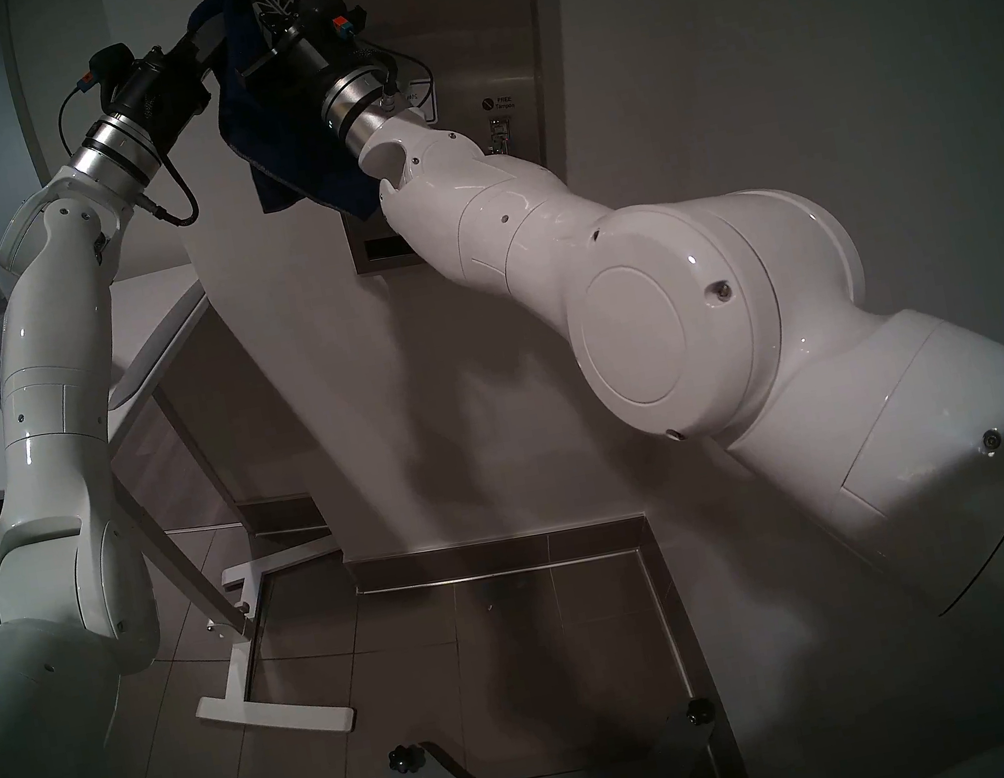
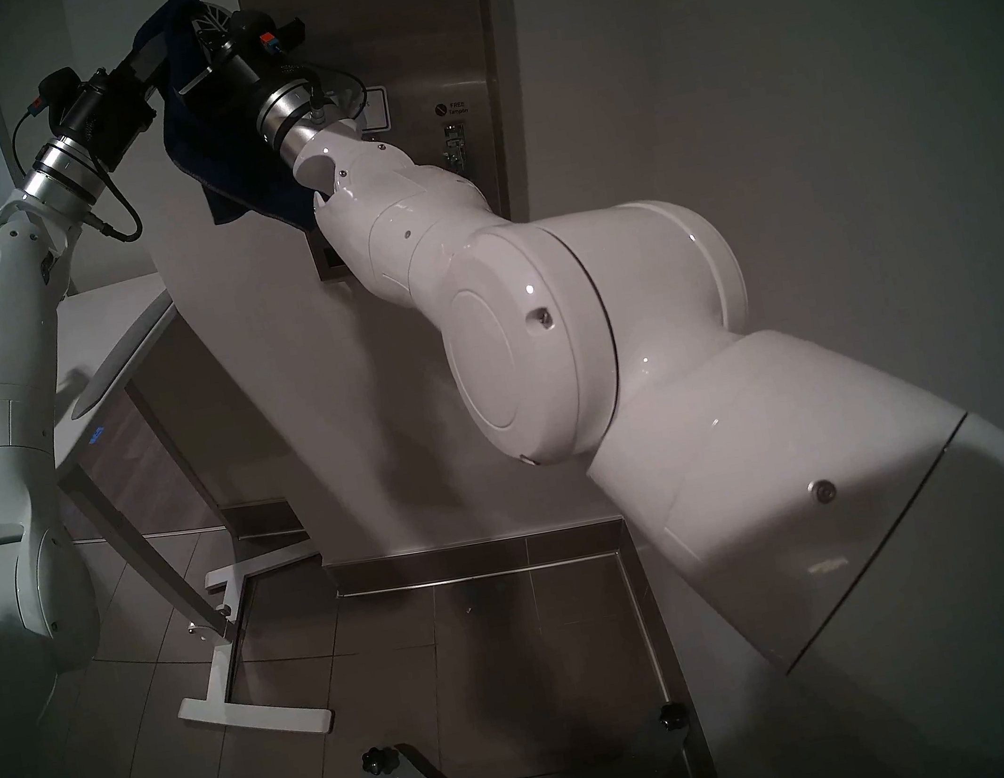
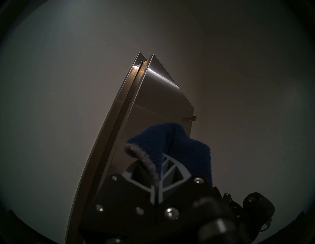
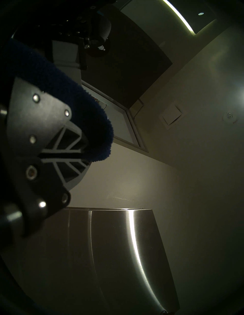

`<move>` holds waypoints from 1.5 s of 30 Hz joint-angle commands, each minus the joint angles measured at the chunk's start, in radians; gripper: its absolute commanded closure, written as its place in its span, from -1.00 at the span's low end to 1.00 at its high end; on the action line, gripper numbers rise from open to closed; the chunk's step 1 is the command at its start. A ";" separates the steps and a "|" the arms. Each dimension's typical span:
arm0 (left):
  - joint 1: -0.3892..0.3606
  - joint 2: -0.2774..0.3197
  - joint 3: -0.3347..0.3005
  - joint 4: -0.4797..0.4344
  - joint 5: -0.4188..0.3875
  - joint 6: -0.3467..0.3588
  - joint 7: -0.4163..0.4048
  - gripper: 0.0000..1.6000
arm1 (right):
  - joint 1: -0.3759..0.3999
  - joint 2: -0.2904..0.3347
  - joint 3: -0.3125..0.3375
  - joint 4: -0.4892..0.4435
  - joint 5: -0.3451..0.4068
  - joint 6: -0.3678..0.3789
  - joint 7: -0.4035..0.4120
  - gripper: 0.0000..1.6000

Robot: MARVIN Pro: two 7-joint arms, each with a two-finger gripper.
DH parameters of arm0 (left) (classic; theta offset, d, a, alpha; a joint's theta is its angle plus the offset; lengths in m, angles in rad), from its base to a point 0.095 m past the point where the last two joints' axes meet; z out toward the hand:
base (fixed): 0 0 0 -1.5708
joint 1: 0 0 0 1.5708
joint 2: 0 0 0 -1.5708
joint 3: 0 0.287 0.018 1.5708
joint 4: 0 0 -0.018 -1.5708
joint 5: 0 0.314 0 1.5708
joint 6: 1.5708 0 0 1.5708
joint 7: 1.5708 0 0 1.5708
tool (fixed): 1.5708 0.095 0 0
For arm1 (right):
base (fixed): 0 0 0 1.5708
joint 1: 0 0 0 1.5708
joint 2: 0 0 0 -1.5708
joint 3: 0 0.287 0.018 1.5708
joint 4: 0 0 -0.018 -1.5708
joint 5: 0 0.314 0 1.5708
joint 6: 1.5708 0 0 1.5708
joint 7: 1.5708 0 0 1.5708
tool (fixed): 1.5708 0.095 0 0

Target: Pick up the cloth and wipe the surface

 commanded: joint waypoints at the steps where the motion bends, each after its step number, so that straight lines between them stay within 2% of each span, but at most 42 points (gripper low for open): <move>1: -0.066 0.030 -0.005 0.003 0.030 -0.032 0.002 1.00 | 0.027 0.047 0.026 -0.003 0.029 0.024 0.051 1.00; 8: -0.090 0.049 -0.010 0.031 0.086 -0.054 0.040 1.00 | -0.022 0.098 0.035 0.000 0.033 0.064 0.099 1.00; 9: -0.093 0.050 -0.010 0.035 0.092 -0.055 0.043 1.00 | -0.027 0.103 0.037 0.000 0.034 0.067 0.108 0.41; 10: -0.095 0.053 -0.011 0.037 0.101 -0.057 0.047 1.00 | -0.032 0.109 0.040 0.000 0.036 0.074 0.116 0.02; 11: -0.095 0.053 -0.011 0.037 0.101 -0.057 0.047 1.00 | -0.032 0.109 0.040 0.000 0.036 0.074 0.116 0.02; 12: -0.100 0.056 -0.009 0.042 0.114 -0.060 0.056 1.00 | -0.043 0.119 0.045 0.000 0.040 0.085 0.131 -1.00; 20: -0.123 0.067 0.004 0.064 0.162 -0.078 0.075 1.00 | -0.073 0.151 0.063 0.000 0.055 0.125 0.183 -1.00; 28: -0.169 0.133 0.039 0.100 0.265 -0.105 0.080 1.00 | -0.098 0.173 0.088 -0.001 0.076 0.147 0.219 -1.00; 36: -0.199 0.245 0.112 0.146 0.437 -0.110 0.117 1.00 | -0.132 0.200 0.117 -0.004 0.098 0.163 0.230 -1.00; 45: -0.253 0.306 0.186 0.211 0.623 -0.138 0.194 1.00 | -0.158 0.210 0.143 -0.007 0.119 0.181 0.251 -1.00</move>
